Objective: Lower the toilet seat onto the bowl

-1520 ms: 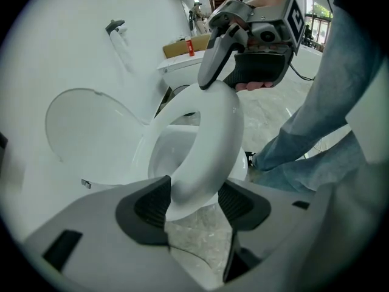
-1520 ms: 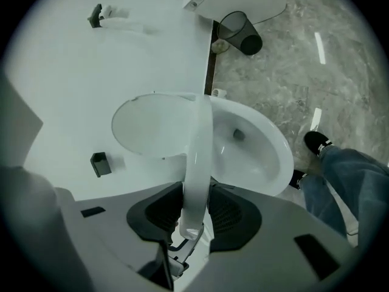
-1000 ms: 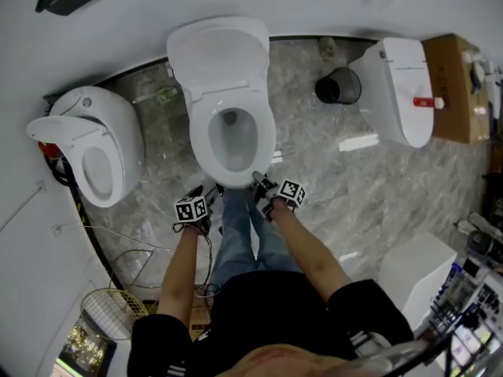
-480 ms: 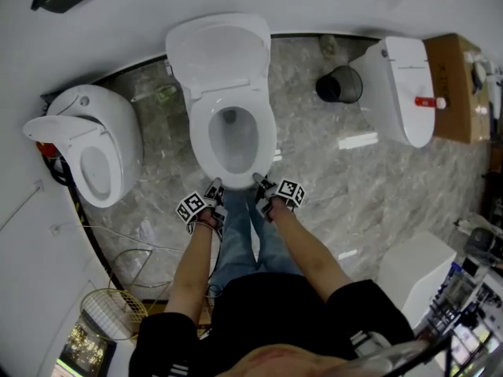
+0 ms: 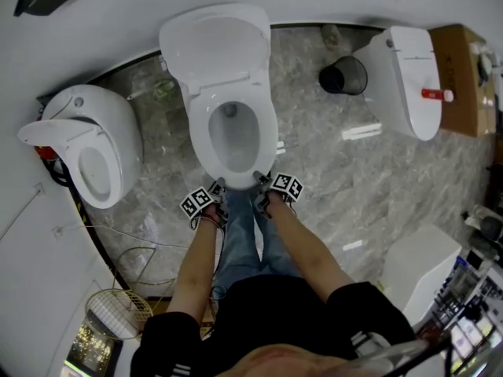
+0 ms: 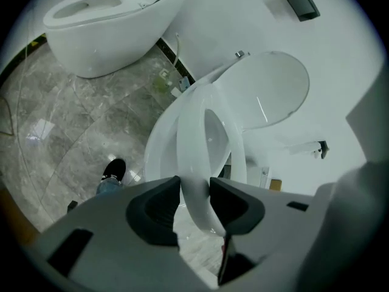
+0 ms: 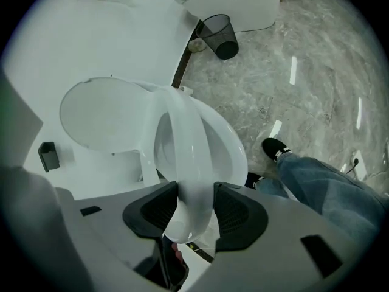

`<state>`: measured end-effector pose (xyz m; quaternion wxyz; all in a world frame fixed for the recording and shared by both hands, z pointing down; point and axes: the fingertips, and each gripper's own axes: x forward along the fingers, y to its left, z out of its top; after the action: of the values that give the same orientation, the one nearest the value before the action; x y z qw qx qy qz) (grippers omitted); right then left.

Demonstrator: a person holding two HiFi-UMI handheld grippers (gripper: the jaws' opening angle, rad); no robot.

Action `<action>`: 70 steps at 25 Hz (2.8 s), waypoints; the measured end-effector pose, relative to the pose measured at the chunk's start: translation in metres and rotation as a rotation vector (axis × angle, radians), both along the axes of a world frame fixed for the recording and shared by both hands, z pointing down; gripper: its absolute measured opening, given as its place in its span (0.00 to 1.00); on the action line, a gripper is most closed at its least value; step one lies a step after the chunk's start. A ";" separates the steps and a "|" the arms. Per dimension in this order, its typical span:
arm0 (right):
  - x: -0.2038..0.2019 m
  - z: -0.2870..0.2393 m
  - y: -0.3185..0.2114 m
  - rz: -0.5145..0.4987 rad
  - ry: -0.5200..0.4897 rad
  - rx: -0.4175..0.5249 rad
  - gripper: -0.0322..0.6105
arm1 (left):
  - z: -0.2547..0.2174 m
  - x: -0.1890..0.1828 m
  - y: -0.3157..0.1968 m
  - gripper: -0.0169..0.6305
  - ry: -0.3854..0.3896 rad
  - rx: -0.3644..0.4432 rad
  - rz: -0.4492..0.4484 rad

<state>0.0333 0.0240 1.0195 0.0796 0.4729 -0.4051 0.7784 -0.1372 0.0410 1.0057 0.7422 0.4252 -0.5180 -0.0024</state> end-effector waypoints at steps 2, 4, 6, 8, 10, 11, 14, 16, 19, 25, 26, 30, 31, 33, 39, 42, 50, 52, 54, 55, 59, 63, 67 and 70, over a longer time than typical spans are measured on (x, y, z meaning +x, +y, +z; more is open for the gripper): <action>0.002 0.007 0.004 -0.036 0.008 -0.010 0.36 | 0.007 0.001 0.004 0.27 -0.005 -0.019 -0.003; 0.003 0.014 0.006 -0.061 0.013 -0.012 0.37 | 0.013 0.002 0.006 0.27 -0.006 -0.037 -0.006; 0.003 0.019 0.008 -0.077 0.020 -0.009 0.37 | 0.020 0.002 0.008 0.27 -0.011 -0.053 0.003; 0.003 0.026 0.011 -0.087 0.021 -0.013 0.37 | 0.027 0.002 0.011 0.27 -0.013 -0.073 0.009; 0.003 0.034 0.014 -0.102 0.017 -0.016 0.37 | 0.034 0.001 0.015 0.27 -0.015 -0.097 0.006; 0.003 0.038 0.015 -0.114 0.016 -0.014 0.37 | 0.038 0.002 0.016 0.27 -0.016 -0.107 0.006; 0.006 0.049 0.016 -0.151 0.024 -0.001 0.37 | 0.051 0.005 0.019 0.27 -0.020 -0.126 0.028; 0.007 0.054 0.018 -0.170 0.034 0.001 0.38 | 0.055 0.004 0.021 0.27 -0.030 -0.140 0.056; 0.010 0.052 0.018 -0.238 0.073 0.009 0.37 | 0.056 -0.001 0.021 0.25 -0.058 -0.174 0.086; 0.022 0.013 0.027 -0.489 0.093 0.101 0.30 | 0.018 -0.008 0.025 0.20 -0.100 -0.149 0.173; 0.024 0.000 0.026 -0.522 0.089 0.131 0.27 | 0.006 -0.009 0.025 0.19 -0.106 -0.129 0.199; 0.040 -0.063 0.005 -0.575 0.112 0.272 0.19 | -0.050 -0.028 0.022 0.08 -0.171 -0.035 0.300; 0.046 -0.080 -0.003 -0.577 0.129 0.309 0.16 | -0.066 -0.035 0.020 0.07 -0.195 -0.008 0.318; 0.057 -0.115 -0.018 -0.575 0.172 0.380 0.13 | -0.099 -0.045 0.014 0.05 -0.241 0.051 0.342; 0.062 -0.228 -0.106 -0.573 0.294 0.692 0.08 | -0.203 -0.050 -0.058 0.04 -0.345 0.305 0.327; 0.056 -0.295 -0.125 -0.641 0.381 0.873 0.08 | -0.264 -0.039 -0.082 0.04 -0.406 0.448 0.340; 0.039 -0.481 -0.131 -0.617 0.536 1.309 0.08 | -0.437 -0.033 -0.097 0.04 -0.682 0.794 0.352; 0.045 -0.519 -0.124 -0.546 0.529 1.361 0.08 | -0.484 -0.032 -0.096 0.04 -0.735 0.882 0.315; 0.052 -0.556 -0.119 -0.454 0.514 1.408 0.08 | -0.527 -0.034 -0.092 0.04 -0.797 0.939 0.287; 0.056 -0.574 -0.117 -0.417 0.524 1.437 0.08 | -0.546 -0.037 -0.089 0.04 -0.834 0.955 0.278; 0.064 -0.647 -0.106 -0.368 0.649 1.575 0.08 | -0.619 -0.041 -0.081 0.04 -0.968 1.100 0.238; 0.058 -0.687 -0.098 -0.367 0.726 1.683 0.08 | -0.657 -0.051 -0.075 0.04 -1.066 1.193 0.172; 0.053 -0.681 -0.101 -0.387 0.786 1.742 0.08 | -0.657 -0.050 -0.071 0.04 -1.088 1.213 0.162; 0.052 -0.674 -0.106 -0.387 0.792 1.725 0.08 | -0.654 -0.046 -0.073 0.04 -1.067 1.217 0.169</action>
<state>0.0848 -0.0818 0.3459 -0.0372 0.5220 -0.8517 -0.0289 -0.1830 -0.0318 0.3522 0.0321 0.7358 -0.6760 -0.0245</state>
